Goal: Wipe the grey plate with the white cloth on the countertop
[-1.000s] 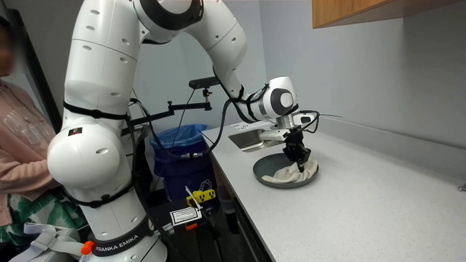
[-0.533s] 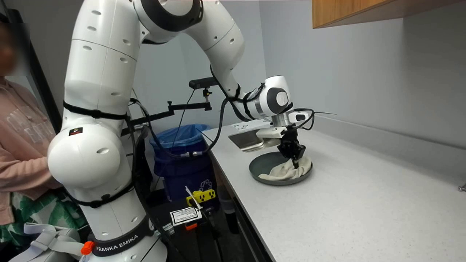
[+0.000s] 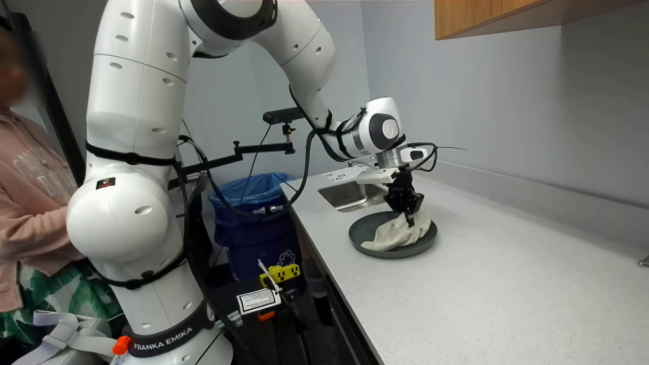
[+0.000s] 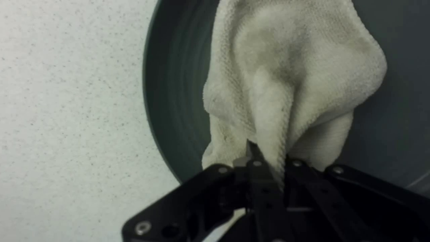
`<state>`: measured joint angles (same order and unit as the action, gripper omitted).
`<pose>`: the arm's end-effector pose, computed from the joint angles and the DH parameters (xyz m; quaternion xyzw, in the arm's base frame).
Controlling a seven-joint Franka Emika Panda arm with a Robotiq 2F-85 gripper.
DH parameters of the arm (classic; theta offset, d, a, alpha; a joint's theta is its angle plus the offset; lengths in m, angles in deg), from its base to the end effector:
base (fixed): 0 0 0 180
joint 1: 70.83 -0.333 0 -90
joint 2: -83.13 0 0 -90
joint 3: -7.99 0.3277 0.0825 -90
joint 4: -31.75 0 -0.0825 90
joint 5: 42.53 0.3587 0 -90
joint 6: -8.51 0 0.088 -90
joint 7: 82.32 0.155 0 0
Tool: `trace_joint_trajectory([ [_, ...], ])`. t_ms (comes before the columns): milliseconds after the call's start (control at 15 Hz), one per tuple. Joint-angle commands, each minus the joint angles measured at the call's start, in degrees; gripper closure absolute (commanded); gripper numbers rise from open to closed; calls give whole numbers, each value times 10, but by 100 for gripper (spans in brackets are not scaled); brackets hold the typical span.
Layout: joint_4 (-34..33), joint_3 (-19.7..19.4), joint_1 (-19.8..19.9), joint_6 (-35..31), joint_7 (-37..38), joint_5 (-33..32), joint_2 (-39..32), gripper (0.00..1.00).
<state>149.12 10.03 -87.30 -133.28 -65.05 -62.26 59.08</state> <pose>0.5598 0.1778 0.2162 0.9847 0.1434 0.0344 0.0932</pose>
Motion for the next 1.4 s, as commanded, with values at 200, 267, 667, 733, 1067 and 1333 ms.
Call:
trace_joint_trajectory([
  [200,-9,78,30,30,-144,115,4,98],
  [267,-11,87,35,35,-166,133,2,98],
  [667,-13,24,11,35,-111,53,1,98],
  [733,-14,2,6,29,-83,20,-1,98],
  [1067,-23,-66,-1,24,39,-97,-10,98],
  [1333,-24,-61,-2,34,65,-106,-15,98],
])
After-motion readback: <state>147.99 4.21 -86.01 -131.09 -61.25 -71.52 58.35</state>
